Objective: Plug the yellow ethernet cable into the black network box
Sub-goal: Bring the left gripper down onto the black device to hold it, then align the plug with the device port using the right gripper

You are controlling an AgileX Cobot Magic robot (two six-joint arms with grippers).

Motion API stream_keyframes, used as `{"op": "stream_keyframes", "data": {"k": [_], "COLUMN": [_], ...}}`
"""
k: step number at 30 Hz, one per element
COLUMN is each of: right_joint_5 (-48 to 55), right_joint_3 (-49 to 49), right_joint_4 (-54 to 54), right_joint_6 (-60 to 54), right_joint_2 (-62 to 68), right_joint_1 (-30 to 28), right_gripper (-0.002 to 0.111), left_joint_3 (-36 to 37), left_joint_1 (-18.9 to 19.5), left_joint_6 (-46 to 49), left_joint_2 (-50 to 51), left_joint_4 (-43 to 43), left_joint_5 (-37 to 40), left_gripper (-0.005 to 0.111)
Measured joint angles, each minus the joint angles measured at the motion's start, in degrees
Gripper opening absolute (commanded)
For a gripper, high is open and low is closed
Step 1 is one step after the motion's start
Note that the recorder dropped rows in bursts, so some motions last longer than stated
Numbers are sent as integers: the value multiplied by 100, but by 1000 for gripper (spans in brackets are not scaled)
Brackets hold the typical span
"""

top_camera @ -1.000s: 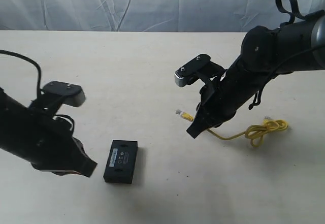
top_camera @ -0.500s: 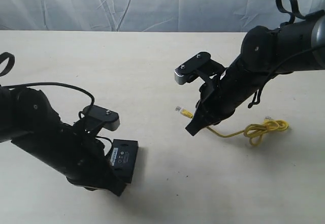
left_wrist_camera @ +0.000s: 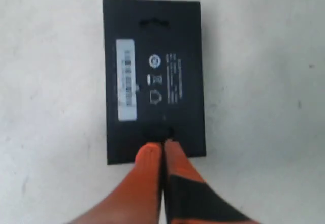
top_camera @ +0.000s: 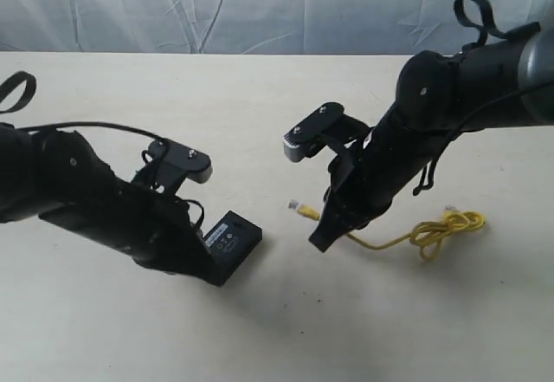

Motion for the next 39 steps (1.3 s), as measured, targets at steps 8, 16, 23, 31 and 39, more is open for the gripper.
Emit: {"op": "stream_keyframes", "data": {"k": [8,16,23,31,39], "right_joint_5": [245,-222,-459,-720,-990], "right_joint_3": [139,391,391,391,396], "right_joint_4": [-181,-181,-181,-181,-181], "right_joint_6": [-15,-1,-1,14,29], "right_joint_2": [0,0,0,143,143], "right_joint_1": [653,1332,1588,1588,1588], "right_gripper": [0,0,-1,-1,-1], "left_joint_3": [-941,-1197,-1200,-1210,-1210], "left_joint_1": [1014,2032,2075,2075,2075], "left_joint_6": [60,1883,2802,3002,3038], "left_joint_2": [-11,534,1270,1506,1593], "left_joint_4": [781,-470,-1317,-1652,-1775], "left_joint_5": [1055,1731,2180,2272,2511], "left_gripper": [0,0,0,0,0]}}
